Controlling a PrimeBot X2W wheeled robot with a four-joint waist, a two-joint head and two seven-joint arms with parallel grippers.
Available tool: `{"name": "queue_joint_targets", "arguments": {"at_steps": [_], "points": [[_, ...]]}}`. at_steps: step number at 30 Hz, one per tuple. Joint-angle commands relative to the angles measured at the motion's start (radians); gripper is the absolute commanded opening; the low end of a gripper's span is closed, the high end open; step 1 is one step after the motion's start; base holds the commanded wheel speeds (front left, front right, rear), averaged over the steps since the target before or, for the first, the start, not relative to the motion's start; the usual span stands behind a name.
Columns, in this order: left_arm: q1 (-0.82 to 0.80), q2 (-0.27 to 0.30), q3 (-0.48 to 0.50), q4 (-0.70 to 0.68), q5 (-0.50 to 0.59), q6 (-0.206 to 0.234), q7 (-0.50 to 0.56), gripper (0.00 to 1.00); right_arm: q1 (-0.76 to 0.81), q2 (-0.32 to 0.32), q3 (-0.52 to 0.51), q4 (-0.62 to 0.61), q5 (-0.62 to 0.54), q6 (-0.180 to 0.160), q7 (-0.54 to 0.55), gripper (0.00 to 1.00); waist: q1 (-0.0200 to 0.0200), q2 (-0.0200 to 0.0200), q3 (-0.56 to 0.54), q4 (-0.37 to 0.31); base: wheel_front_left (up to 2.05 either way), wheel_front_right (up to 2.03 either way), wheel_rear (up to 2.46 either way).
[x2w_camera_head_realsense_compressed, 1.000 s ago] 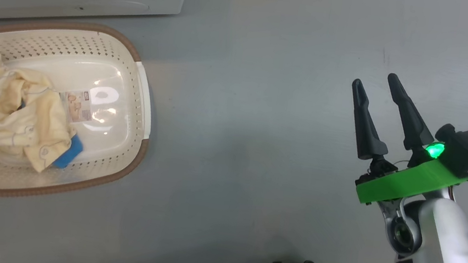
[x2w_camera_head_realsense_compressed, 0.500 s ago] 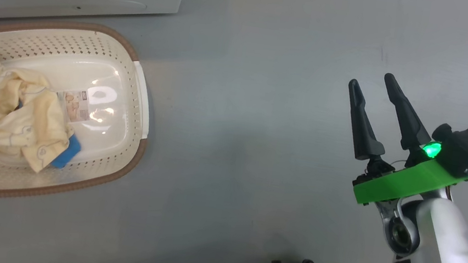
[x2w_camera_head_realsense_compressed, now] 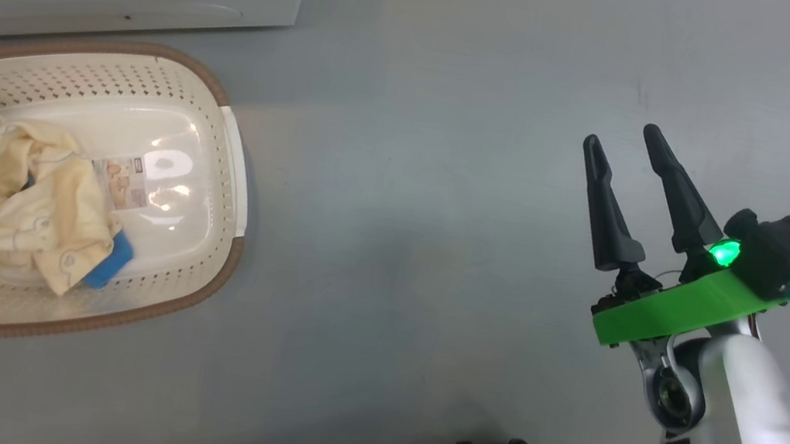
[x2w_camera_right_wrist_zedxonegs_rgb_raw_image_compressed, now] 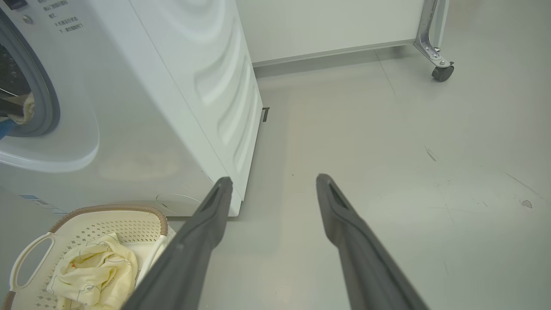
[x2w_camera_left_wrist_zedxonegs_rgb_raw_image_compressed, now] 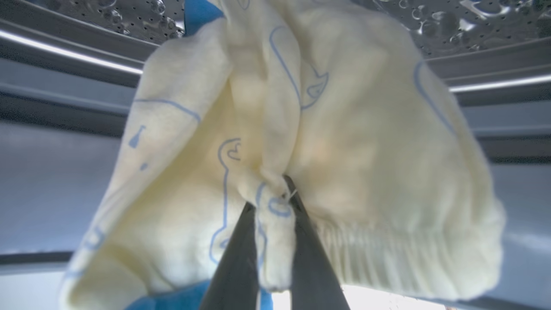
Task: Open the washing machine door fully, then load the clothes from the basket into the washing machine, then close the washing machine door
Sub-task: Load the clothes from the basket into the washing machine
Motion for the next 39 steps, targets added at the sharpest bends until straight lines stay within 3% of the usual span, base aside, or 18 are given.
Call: {"name": "queue_joint_targets", "arguments": {"at_steps": [1, 9, 25, 39], "points": [[-0.008, 0.051, 0.011, 0.002, -0.002, 0.001, 0.011, 0.00, 0.012, -0.006, 0.017, -0.028, 0.003, 0.000, -0.010, 1.00, 0.0000, 0.0000, -0.003, 0.001, 0.00, 0.00, 0.00], [-0.043, 0.058, -0.002, -0.018, 0.015, 0.001, -0.094, 0.00, 0.018, -0.006, 0.018, -0.030, -0.006, 0.000, -0.010, 1.00, 0.0000, 0.0000, -0.011, 0.010, 0.00, 0.00, 0.00], [-0.195, 0.076, -0.020, -0.104, 0.072, -0.008, -0.497, 0.00, -0.007, -0.006, 0.043, -0.047, 0.014, 0.000, -0.010, 1.00, 0.0000, 0.0000, 0.082, -0.004, 0.00, 0.00, 0.00], [-0.400, 0.069, -0.057, -0.022, 0.106, -0.009, -0.555, 0.00, -0.039, -0.006, 0.065, -0.062, 0.038, 0.000, -0.010, 1.00, 0.0000, 0.0000, 0.192, -0.058, 0.00, 0.00, 0.00]]}}
